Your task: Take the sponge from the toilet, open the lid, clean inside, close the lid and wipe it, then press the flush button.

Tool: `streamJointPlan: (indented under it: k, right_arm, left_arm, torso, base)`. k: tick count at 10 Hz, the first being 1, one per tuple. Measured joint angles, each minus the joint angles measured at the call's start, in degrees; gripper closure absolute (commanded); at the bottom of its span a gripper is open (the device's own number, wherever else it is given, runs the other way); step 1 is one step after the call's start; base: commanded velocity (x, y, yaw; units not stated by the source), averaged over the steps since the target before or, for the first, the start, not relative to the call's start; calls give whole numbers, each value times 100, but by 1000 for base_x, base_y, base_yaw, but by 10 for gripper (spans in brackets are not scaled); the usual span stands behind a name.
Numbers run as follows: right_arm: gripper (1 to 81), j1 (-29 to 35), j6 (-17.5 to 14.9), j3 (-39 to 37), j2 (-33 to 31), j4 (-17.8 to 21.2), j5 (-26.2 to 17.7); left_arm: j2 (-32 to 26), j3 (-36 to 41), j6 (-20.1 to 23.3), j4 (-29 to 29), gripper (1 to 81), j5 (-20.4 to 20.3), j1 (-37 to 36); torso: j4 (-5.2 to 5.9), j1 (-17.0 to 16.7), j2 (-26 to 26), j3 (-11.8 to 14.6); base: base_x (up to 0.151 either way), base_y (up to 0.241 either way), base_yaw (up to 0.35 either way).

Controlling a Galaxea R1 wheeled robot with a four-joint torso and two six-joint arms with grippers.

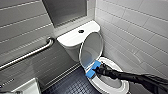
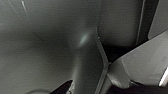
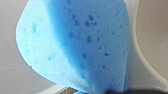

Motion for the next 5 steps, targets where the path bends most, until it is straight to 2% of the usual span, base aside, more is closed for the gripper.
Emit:
streamJointPlan:
  k: [2, 5]
  right_arm:
    - [811, -236, 39, -278, 129, 104, 551]
    - [811, -347, 37, -38, 13, 129, 680]
  left_arm:
    - [0, 0, 0, 0, 10, 1, 0]
    - [0, 1, 0, 0, 10, 4, 0]
  torso:
    - [-2, 0, 0, 0]
    - [-2, 0, 0, 0]
  base:
    - [0, 0, 0]
    - [0, 0, 0]
